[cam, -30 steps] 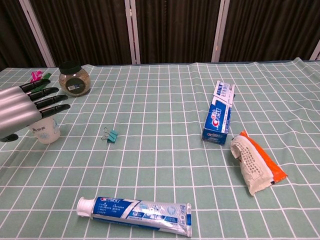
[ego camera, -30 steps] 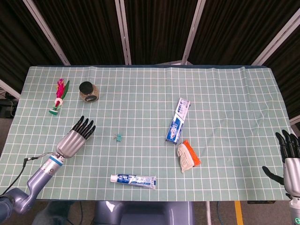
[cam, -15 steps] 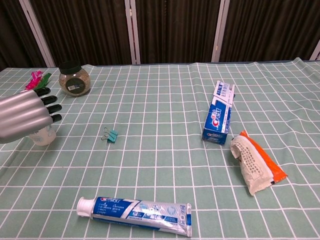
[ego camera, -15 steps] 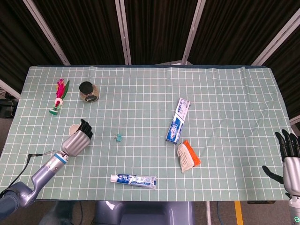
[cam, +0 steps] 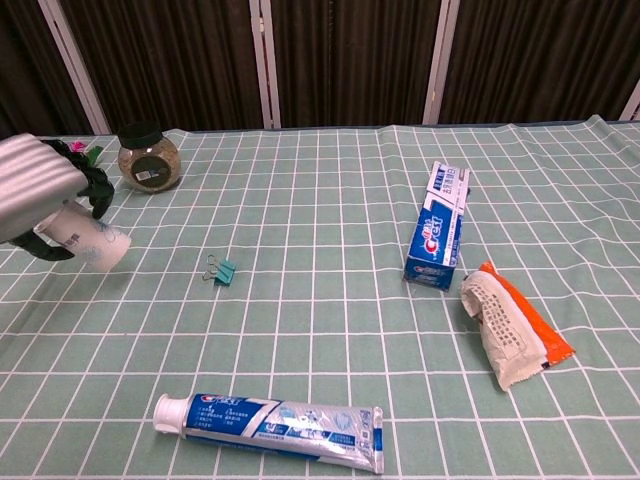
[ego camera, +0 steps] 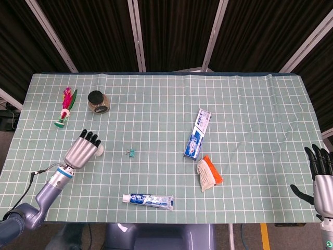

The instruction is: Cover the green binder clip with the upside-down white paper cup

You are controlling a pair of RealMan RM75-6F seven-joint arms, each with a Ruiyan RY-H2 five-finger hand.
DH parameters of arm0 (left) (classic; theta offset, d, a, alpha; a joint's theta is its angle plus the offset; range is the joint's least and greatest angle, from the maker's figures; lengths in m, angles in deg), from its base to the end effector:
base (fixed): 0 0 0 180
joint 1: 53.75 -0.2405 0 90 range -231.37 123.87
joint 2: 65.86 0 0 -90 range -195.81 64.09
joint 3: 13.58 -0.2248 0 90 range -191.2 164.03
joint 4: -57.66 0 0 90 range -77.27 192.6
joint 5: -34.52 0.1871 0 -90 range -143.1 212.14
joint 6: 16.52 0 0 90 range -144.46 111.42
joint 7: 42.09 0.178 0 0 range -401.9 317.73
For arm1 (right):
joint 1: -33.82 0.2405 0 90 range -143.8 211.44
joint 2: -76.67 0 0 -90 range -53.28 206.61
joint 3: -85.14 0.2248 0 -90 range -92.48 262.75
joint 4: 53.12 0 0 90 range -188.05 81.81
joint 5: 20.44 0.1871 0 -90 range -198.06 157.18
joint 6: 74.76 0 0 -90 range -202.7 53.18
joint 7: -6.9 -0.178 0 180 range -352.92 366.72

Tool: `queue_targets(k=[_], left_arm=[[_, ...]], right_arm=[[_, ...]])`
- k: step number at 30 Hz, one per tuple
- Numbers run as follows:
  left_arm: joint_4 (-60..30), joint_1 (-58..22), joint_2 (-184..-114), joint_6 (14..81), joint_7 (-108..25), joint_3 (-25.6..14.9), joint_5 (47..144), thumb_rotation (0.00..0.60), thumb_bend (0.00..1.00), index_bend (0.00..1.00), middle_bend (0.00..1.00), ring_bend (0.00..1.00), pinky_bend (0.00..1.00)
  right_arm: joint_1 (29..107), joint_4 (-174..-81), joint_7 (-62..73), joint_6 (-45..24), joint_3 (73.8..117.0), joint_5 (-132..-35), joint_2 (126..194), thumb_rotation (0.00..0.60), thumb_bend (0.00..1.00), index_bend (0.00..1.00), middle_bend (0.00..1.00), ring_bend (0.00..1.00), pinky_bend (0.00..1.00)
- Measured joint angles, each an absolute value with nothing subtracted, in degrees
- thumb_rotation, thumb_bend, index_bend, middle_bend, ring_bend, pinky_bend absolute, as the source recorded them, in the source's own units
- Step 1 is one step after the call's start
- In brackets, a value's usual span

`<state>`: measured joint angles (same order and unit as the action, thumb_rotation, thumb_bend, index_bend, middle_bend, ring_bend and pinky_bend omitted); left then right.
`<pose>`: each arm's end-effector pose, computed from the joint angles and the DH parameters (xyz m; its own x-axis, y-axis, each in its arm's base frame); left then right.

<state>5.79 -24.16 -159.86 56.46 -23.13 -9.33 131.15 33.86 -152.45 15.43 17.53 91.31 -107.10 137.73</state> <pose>-0.2078 0.3289 0.0288 0.7945 -0.2208 0.5658 0.4471 -0.4178 -0.7909 -0.2570 -0.1960 0.2008 0.4688 0.1384 0.8724 -0.8832 0.0611 0.4649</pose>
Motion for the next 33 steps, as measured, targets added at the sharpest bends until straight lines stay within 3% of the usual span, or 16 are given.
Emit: queue_targets(k=[8, 15, 18, 19, 21, 23, 26, 33], left_arm=[[-7.84, -25.04, -152.39, 46.88, -55.75, -5.2, 119.08, 0.6, 0.0, 0.49, 0.39, 0.34, 0.36], [-10.34, -24.37, -149.84, 35.88, -72.79, -5.0, 114.17, 0.6, 0.0, 0.49, 0.38, 0.33, 0.36], [-8.15, -23.7, -150.91, 34.49, -74.39, -5.68, 114.25, 0.6, 0.0, 0.47, 0.34, 0.29, 0.34], [-7.27, -23.42, -151.44, 34.15, -74.67, -6.03, 114.38, 0.6, 0.0, 0.45, 0.29, 0.22, 0.3], [-6.61, -23.02, -151.79, 33.58, -75.22, -6.81, 114.99, 0.6, 0.0, 0.35, 0.12, 0.07, 0.14], [-6.5, -22.64, -151.55, 33.37, -75.54, -7.68, 116.42, 0.6, 0.0, 0.15, 0.0, 0.0, 0.0], [-6.14, -22.58, -151.3, 35.48, -74.37, -8.4, 118.86, 0.6, 0.0, 0.01, 0.0, 0.0, 0.0], [-5.92, -23.31, -151.42, 43.89, -59.51, -9.48, 122.58, 0.6, 0.0, 0.0, 0.0, 0.0, 0.0]], right_arm=[[33.86, -152.63, 15.57, 17.6, 91.17, -107.37, 137.7, 0.6, 0.0, 0.0, 0.0, 0.0, 0.0], [34.03, -152.44, 16.14, 17.23, 91.15, -107.02, 138.0, 0.6, 0.0, 0.0, 0.0, 0.0, 0.0], [34.05, -152.33, 16.2, 17.17, 91.2, -106.84, 138.05, 0.6, 0.0, 0.0, 0.0, 0.0, 0.0], [34.05, -152.32, 16.16, 17.15, 91.17, -106.85, 138.05, 0.6, 0.0, 0.0, 0.0, 0.0, 0.0], [34.05, -152.3, 16.1, 17.15, 91.12, -106.9, 138.03, 0.6, 0.0, 0.0, 0.0, 0.0, 0.0], [34.04, -152.31, 15.98, 17.2, 91.14, -106.92, 138.01, 0.6, 0.0, 0.0, 0.0, 0.0, 0.0], [34.05, -152.39, 15.71, 17.23, 91.13, -107.02, 137.91, 0.6, 0.0, 0.0, 0.0, 0.0, 0.0], [34.01, -152.47, 15.18, 17.33, 91.01, -107.29, 137.69, 0.6, 0.0, 0.0, 0.0, 0.0, 0.0]])
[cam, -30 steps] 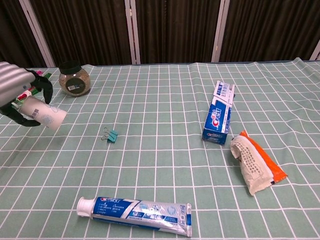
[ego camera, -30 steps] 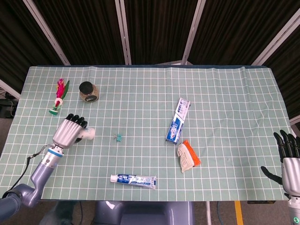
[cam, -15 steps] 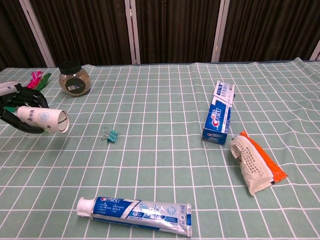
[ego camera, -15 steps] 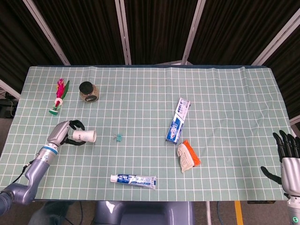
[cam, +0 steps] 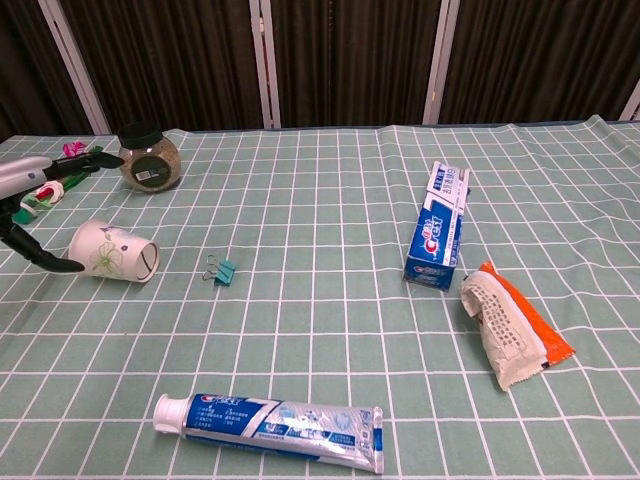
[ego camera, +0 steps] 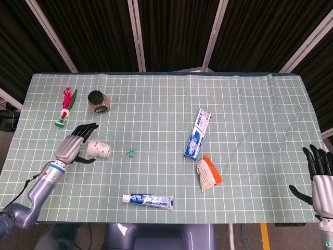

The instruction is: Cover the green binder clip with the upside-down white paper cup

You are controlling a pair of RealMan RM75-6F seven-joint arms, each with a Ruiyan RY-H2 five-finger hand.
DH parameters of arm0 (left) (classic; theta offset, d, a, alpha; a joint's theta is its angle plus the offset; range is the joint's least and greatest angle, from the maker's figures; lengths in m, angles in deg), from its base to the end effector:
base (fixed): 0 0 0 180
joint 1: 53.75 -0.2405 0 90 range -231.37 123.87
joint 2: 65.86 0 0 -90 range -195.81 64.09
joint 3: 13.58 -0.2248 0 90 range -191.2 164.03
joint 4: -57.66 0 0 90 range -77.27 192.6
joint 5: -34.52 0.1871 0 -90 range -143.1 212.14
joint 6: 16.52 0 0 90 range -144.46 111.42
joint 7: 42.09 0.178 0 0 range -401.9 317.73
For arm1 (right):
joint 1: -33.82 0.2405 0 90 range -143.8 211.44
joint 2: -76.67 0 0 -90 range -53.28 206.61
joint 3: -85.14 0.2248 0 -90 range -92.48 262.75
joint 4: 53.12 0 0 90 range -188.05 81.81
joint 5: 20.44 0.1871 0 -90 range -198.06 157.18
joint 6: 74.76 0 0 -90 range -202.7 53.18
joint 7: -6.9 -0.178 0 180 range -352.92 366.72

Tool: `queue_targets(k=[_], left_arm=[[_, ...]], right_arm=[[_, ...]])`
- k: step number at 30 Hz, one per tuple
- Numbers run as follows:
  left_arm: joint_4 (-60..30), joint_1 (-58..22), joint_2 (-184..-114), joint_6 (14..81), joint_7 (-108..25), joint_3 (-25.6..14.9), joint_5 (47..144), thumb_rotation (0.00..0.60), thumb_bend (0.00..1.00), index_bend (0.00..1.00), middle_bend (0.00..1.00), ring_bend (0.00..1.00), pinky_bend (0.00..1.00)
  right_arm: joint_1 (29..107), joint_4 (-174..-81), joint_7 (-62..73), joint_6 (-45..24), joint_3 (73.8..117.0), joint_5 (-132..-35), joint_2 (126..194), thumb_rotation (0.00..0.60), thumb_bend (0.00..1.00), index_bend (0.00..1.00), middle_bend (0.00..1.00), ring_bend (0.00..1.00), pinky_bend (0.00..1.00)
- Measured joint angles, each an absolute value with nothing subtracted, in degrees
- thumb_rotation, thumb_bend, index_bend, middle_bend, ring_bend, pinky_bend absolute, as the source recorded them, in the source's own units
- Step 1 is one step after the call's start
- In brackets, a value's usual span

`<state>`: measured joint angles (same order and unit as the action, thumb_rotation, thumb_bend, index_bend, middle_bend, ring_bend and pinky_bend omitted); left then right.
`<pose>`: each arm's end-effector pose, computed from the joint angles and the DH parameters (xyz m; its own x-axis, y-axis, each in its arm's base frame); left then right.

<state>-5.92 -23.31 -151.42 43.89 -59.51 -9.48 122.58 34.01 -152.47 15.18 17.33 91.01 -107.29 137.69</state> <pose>-0.2309 0.3349 0.0362 0.3366 0.2620 0.9045 0.9159 -0.3142 -0.2498 -0.2566 -0.1959 0.1993 0.4652 0.1317 0.8754 -0.8851 0.0545 0.4621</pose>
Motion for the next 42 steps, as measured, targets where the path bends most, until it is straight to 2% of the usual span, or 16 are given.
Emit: queue_targets(k=[7, 14, 21, 27, 30, 34, 36, 38, 40, 42], left_arm=[[-7.23, -24.14, -153.12, 47.73, -27.37, -9.96, 123.88, 0.6, 0.0, 0.06, 0.0, 0.0, 0.0], [-5.62, -23.3, -157.63, 49.38, -5.09, -9.96, 124.71, 0.6, 0.0, 0.13, 0.01, 0.0, 0.0], [0.64, -19.7, -162.68, 47.9, -2.28, -9.97, 125.75, 0.6, 0.0, 0.14, 0.02, 0.01, 0.03], [1.16, -19.06, -163.63, 46.89, 0.93, -10.35, 125.38, 0.6, 0.0, 0.16, 0.05, 0.07, 0.11], [1.16, -19.01, -164.02, 46.23, 3.2, -10.17, 124.28, 0.6, 0.0, 0.19, 0.13, 0.15, 0.19], [1.45, -19.0, -164.75, 45.94, 4.55, -10.1, 123.27, 0.6, 0.0, 0.27, 0.29, 0.29, 0.35], [1.66, -19.07, -164.93, 46.05, 4.61, -10.28, 123.19, 0.6, 0.0, 0.33, 0.35, 0.34, 0.4], [1.87, -19.14, -165.09, 46.22, 4.65, -10.48, 123.19, 0.6, 0.0, 0.44, 0.42, 0.41, 0.46], [2.0, -19.17, -165.19, 46.51, 4.36, -10.58, 123.28, 0.6, 0.0, 0.5, 0.45, 0.43, 0.48], [2.1, -19.22, -165.24, 47.1, 4.04, -10.58, 123.4, 0.6, 0.0, 0.52, 0.46, 0.43, 0.48]], right_arm=[[33.83, -152.54, 14.47, 17.7, 91.01, -107.44, 137.33, 0.6, 0.0, 0.0, 0.0, 0.0, 0.0], [33.84, -152.36, 14.14, 17.53, 91.05, -107.2, 137.22, 0.6, 0.0, 0.0, 0.0, 0.0, 0.0], [34.13, -152.18, 14.41, 16.87, 91.21, -106.52, 137.43, 0.6, 0.0, 0.0, 0.0, 0.0, 0.0], [34.3, -152.02, 14.43, 16.57, 91.4, -105.99, 137.52, 0.6, 0.0, 0.0, 0.0, 0.0, 0.0], [34.33, -151.99, 14.35, 16.51, 91.43, -105.89, 137.51, 0.6, 0.0, 0.0, 0.0, 0.0, 0.0], [34.39, -151.99, 14.11, 16.31, 91.39, -105.81, 137.46, 0.6, 0.0, 0.0, 0.0, 0.0, 0.0], [34.41, -151.99, 14.09, 16.28, 91.37, -105.86, 137.43, 0.6, 0.0, 0.0, 0.0, 0.0, 0.0], [34.42, -152.0, 14.13, 16.31, 91.34, -105.95, 137.44, 0.6, 0.0, 0.0, 0.0, 0.0, 0.0], [34.41, -152.04, 14.15, 16.36, 91.3, -106.04, 137.45, 0.6, 0.0, 0.0, 0.0, 0.0, 0.0], [34.37, -152.06, 14.14, 16.45, 91.28, -106.08, 137.44, 0.6, 0.0, 0.0, 0.0, 0.0, 0.0]])
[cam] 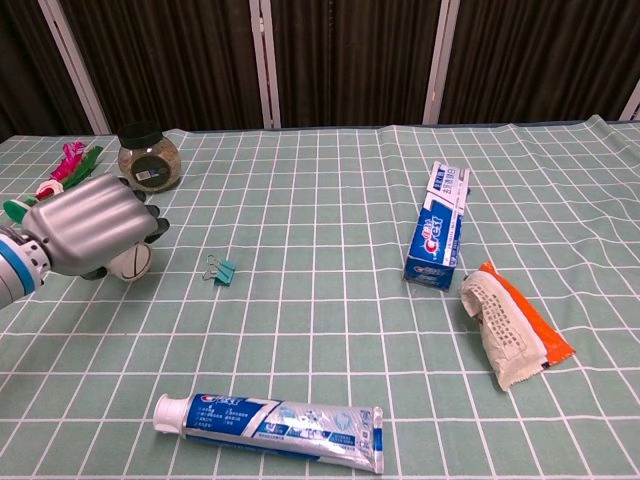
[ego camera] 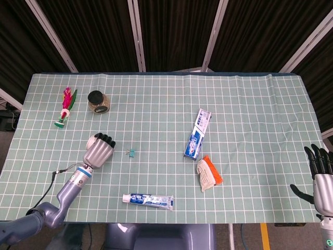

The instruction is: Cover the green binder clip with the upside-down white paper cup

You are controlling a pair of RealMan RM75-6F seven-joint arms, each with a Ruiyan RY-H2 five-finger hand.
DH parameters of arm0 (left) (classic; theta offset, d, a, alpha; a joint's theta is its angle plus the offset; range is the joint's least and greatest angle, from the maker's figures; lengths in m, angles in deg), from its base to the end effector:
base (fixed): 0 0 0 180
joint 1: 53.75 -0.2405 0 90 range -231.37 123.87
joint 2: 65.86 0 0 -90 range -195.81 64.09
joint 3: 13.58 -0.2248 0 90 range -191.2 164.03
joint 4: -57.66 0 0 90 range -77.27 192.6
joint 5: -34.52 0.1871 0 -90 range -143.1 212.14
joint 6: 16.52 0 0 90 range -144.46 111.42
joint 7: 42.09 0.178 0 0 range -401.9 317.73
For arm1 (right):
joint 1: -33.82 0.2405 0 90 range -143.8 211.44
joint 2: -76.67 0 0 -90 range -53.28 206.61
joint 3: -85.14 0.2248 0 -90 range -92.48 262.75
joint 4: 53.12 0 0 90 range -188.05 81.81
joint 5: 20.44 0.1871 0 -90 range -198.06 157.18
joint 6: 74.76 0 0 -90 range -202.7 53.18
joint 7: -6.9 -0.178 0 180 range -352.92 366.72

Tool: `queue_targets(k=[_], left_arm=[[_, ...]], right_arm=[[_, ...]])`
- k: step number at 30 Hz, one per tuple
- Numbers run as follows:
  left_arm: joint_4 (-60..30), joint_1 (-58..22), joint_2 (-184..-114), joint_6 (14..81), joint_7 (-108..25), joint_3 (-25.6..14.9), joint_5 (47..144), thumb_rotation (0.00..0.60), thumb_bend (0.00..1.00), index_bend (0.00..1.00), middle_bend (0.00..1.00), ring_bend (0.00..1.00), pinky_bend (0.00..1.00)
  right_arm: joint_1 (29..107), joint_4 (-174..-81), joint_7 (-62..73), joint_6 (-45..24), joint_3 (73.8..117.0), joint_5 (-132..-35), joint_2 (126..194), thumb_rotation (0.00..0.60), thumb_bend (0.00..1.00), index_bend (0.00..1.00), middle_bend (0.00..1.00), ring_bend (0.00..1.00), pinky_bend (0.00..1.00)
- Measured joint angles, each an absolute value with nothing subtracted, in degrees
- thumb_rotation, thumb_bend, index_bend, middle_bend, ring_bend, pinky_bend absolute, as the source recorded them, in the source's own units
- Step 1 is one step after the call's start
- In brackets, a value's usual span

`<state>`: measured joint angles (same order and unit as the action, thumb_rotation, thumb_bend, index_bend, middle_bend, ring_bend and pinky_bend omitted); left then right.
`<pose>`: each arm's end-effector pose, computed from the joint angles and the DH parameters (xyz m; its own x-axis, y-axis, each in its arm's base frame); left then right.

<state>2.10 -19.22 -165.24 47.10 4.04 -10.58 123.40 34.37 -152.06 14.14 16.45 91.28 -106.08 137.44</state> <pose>-0.1824 0.3326 -0.0274 0.9269 -0.2543 0.2761 0.1523 -0.4176 -0.8958 -0.2608 -0.1985 0.2005 0.4587 0.1226 0.8801 -0.8886 0.0660 0.4540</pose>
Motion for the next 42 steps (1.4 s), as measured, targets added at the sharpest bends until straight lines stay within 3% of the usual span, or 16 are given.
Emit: queue_targets(k=[9, 16, 21, 28, 42], left_arm=[[-5.32, -20.37, -162.14, 51.3, -8.3, -6.69, 120.91, 0.6, 0.0, 0.51, 0.45, 0.43, 0.48], [-16.08, -21.84, -156.52, 49.95, -36.41, -1.84, 115.44, 0.6, 0.0, 0.48, 0.38, 0.36, 0.44], [-19.07, -22.46, -154.33, 46.46, -59.49, 0.03, 112.87, 0.6, 0.0, 0.47, 0.38, 0.35, 0.43], [-14.97, -21.9, -156.04, 39.82, -83.35, 0.38, 111.64, 0.6, 0.0, 0.46, 0.37, 0.34, 0.43], [-2.77, -18.72, -164.82, 37.82, -88.6, -1.12, 113.21, 0.6, 0.0, 0.46, 0.37, 0.34, 0.41]], right_arm=[[34.35, -152.14, 14.28, 16.52, 91.16, -106.27, 137.48, 0.6, 0.0, 0.0, 0.0, 0.0, 0.0], [34.43, -152.29, 14.62, 16.49, 91.09, -106.47, 137.56, 0.6, 0.0, 0.0, 0.0, 0.0, 0.0], [34.48, -152.18, 15.06, 16.46, 91.06, -106.46, 137.77, 0.6, 0.0, 0.0, 0.0, 0.0, 0.0], [34.6, -151.92, 15.18, 16.14, 91.21, -105.85, 137.9, 0.6, 0.0, 0.0, 0.0, 0.0, 0.0], [35.09, -151.17, 15.24, 14.89, 91.61, -104.2, 138.19, 0.6, 0.0, 0.0, 0.0, 0.0, 0.0]])
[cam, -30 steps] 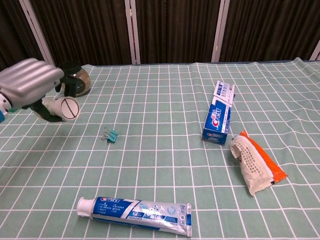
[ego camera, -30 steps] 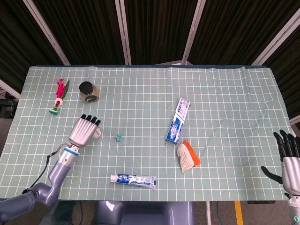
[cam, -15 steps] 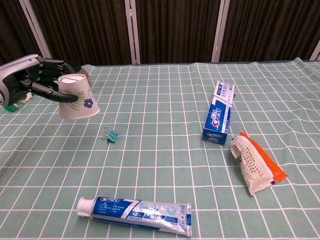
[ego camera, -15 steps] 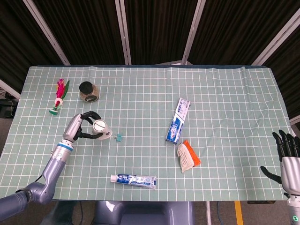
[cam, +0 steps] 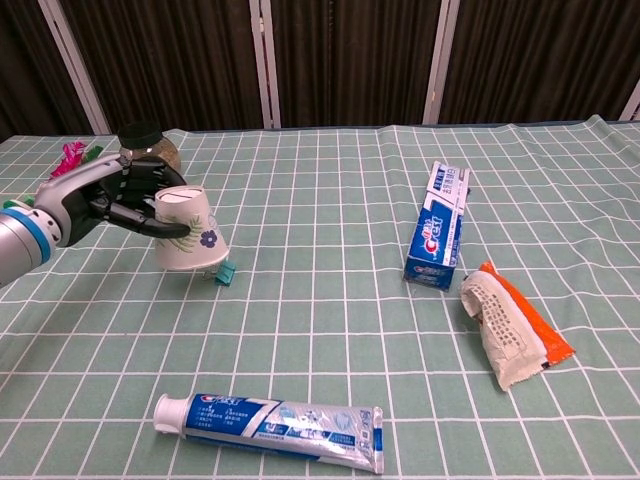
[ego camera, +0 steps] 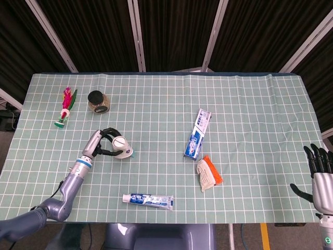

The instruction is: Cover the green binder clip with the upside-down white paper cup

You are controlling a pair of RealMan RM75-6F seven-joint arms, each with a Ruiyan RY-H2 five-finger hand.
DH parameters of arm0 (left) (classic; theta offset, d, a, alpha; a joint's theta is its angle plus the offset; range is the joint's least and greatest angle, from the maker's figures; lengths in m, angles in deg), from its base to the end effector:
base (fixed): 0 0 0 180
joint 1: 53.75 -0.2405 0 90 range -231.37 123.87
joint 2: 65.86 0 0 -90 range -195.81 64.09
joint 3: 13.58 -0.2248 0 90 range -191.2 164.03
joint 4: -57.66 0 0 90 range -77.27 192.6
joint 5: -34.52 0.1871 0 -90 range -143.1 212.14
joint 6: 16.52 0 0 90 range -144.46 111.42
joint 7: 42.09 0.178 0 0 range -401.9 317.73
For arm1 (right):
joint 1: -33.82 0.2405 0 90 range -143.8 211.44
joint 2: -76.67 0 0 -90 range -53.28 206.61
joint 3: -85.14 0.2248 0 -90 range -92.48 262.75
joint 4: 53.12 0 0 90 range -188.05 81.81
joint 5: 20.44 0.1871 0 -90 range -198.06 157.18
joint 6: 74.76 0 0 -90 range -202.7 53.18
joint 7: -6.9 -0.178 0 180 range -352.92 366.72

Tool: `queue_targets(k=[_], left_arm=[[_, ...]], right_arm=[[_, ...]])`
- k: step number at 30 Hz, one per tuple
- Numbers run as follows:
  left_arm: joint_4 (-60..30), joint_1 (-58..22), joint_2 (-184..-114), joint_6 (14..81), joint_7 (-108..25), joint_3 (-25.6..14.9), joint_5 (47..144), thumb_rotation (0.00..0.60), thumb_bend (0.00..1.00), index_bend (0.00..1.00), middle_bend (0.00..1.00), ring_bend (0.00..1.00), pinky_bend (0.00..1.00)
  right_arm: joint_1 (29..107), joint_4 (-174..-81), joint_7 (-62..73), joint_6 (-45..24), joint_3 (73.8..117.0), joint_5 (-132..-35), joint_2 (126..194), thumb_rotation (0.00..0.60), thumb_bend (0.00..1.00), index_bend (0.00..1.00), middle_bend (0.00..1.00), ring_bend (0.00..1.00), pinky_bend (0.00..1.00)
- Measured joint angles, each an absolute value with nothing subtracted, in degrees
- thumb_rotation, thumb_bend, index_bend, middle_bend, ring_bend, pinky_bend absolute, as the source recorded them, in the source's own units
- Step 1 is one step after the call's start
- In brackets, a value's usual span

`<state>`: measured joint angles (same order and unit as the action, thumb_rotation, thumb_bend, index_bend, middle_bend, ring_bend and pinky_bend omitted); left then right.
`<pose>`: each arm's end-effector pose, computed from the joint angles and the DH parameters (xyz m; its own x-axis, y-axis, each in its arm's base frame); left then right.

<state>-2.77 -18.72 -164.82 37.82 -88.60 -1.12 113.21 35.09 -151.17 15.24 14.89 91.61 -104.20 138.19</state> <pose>-0.1829 0.3603 -0.0210 -0.4164 0.3605 0.8346 0.8899 -0.0264 0.4554 -0.2669 -0.2031 0.1967 0.4759 0.1016 0.8736 -0.8791 0.0872 0.4687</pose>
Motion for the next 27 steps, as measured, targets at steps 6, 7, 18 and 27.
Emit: queue_targets(k=[6, 7, 18, 27], left_arm=[[0.32, -17.6, -167.24, 37.52, -88.46, -1.46, 113.34, 0.6, 0.0, 0.41, 0.33, 0.31, 0.37], [0.86, -17.42, -167.6, 37.48, -88.32, -1.75, 113.54, 0.6, 0.0, 0.35, 0.28, 0.26, 0.32], [1.34, -17.6, -167.18, 39.97, -89.01, -4.48, 116.85, 0.6, 0.0, 0.0, 0.0, 0.0, 0.0], [-6.9, -20.34, -158.59, 51.57, -86.15, -5.41, 121.79, 0.6, 0.0, 0.0, 0.0, 0.0, 0.0]], right_arm=[[35.23, -151.03, 15.28, 14.63, 91.79, -103.59, 138.27, 0.6, 0.0, 0.0, 0.0, 0.0, 0.0], [35.23, -151.01, 15.23, 14.61, 91.82, -103.52, 138.26, 0.6, 0.0, 0.0, 0.0, 0.0, 0.0], [35.29, -151.09, 15.13, 14.55, 91.62, -103.85, 138.21, 0.6, 0.0, 0.0, 0.0, 0.0, 0.0], [34.92, -151.86, 13.95, 15.62, 91.23, -105.48, 137.56, 0.6, 0.0, 0.0, 0.0, 0.0, 0.0]])
